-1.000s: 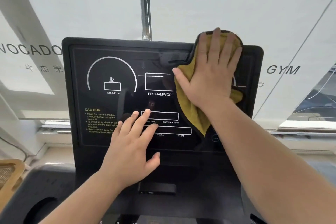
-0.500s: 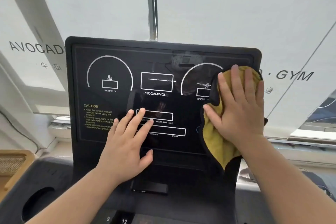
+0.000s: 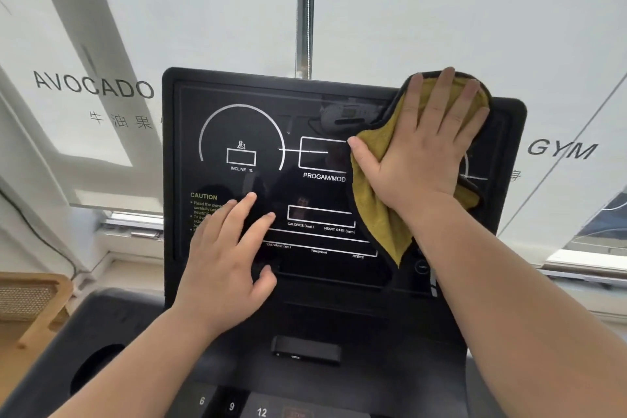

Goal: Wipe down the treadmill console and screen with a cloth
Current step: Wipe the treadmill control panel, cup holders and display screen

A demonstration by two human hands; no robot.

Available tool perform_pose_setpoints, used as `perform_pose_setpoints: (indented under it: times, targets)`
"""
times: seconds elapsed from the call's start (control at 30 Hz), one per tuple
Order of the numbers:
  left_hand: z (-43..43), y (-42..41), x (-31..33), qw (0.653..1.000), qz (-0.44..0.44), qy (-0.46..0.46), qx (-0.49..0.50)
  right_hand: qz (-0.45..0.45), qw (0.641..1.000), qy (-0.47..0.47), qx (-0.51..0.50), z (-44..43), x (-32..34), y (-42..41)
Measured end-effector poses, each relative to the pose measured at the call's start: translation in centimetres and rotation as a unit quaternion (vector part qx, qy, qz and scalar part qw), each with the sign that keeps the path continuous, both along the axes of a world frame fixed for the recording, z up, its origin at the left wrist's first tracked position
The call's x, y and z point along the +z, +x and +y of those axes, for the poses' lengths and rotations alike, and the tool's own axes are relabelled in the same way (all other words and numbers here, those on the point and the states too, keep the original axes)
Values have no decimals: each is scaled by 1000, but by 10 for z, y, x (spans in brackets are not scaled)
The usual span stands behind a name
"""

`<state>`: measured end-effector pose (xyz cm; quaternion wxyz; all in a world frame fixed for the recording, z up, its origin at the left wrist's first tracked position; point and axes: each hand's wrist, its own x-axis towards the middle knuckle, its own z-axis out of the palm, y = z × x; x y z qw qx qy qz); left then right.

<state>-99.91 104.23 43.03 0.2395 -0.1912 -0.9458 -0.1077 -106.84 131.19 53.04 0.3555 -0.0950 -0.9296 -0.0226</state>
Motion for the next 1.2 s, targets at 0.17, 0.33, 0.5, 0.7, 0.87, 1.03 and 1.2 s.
perform_pose_setpoints:
  times: [0.17,0.33,0.5,0.7,0.87,1.03,1.2]
  targets:
    - [-34,-3,-12,997,-11,25,70,-9,1000,17,19,-41,5,-12]
    - [-61,-2,-24,995,-27,36,85,-17,995,71,70,-106,3,-27]
    - [-85,-4,-33,995,-30,58,77,-36,977,155,145,-168,-9,-37]
    - [-94,-8,-34,991,-41,122,32,-28,967,186,171,-153,-23,-26]
    - [-111,-6,-39,989,-79,127,-6,-3,993,97,69,-90,-53,9]
    - [-137,-2,-52,982,-106,141,-65,-7,997,-59,-47,-80,-54,20]
    - [-149,0,-51,960,-138,216,-113,2,994,-88,-69,-147,-33,-10]
